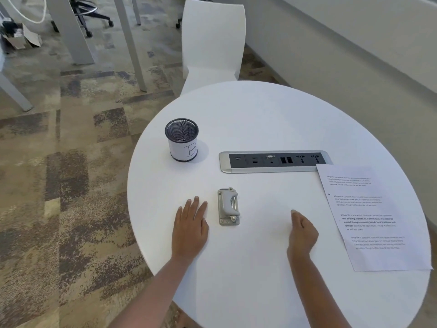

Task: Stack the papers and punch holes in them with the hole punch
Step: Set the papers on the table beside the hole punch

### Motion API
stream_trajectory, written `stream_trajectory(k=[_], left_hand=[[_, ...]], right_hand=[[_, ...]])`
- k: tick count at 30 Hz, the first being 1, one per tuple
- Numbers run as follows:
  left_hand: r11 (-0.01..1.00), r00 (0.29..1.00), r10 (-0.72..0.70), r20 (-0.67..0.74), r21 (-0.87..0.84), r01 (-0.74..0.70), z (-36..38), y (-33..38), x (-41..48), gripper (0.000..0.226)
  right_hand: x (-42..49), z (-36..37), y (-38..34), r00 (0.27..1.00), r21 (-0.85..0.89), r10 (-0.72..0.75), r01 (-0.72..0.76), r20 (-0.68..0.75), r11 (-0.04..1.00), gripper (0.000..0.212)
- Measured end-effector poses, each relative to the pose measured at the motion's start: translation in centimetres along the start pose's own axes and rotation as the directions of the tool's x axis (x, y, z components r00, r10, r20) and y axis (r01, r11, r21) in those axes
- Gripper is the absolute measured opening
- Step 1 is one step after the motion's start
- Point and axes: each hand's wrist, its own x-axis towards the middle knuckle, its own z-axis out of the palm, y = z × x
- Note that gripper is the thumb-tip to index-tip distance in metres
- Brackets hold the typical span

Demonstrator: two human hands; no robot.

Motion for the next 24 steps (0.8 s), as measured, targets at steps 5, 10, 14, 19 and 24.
stream_trajectory(k=[5, 10, 14, 19, 24], left_hand=[[1.0, 1.0, 0.005, 0.024, 0.011, -0.006, -0.6, -1.6, 2.0, 0.049], [1.0, 0.999, 0.009, 0.041, 0.012, -0.009, -0.8, -2.4, 3.4, 0.049], [1.0, 0.999, 0.011, 0.052, 0.011, -0.012, -0.9, -2.6, 4.1, 0.049], [1.0, 0.998, 0.005, 0.062, 0.016, -0.006, -0.9, -2.7, 4.5, 0.05], [0.999, 0.996, 0.004, 0.084, 0.036, -0.007, -1.0, -2.6, 4.4, 0.05]], right_hand=[[0.8, 2.4, -5.1, 0.92, 0.455, 0.337, -0.393, 0.202, 0.799, 0.009], [-0.4, 7.8, -9.3, 0.882, 0.509, 0.274, -0.449, 0.382, 0.734, 0.012], [-1.7, 13.6, -11.8, 0.857, 0.405, 0.203, -0.417, 0.473, 0.814, 0.016], [-3.1, 20.2, -14.0, 0.865, 0.212, 0.042, -0.169, 0.5, 0.963, 0.027], [-4.0, 23.6, -15.3, 0.802, 0.012, -0.232, 0.271, 0.55, 0.963, 0.034]])
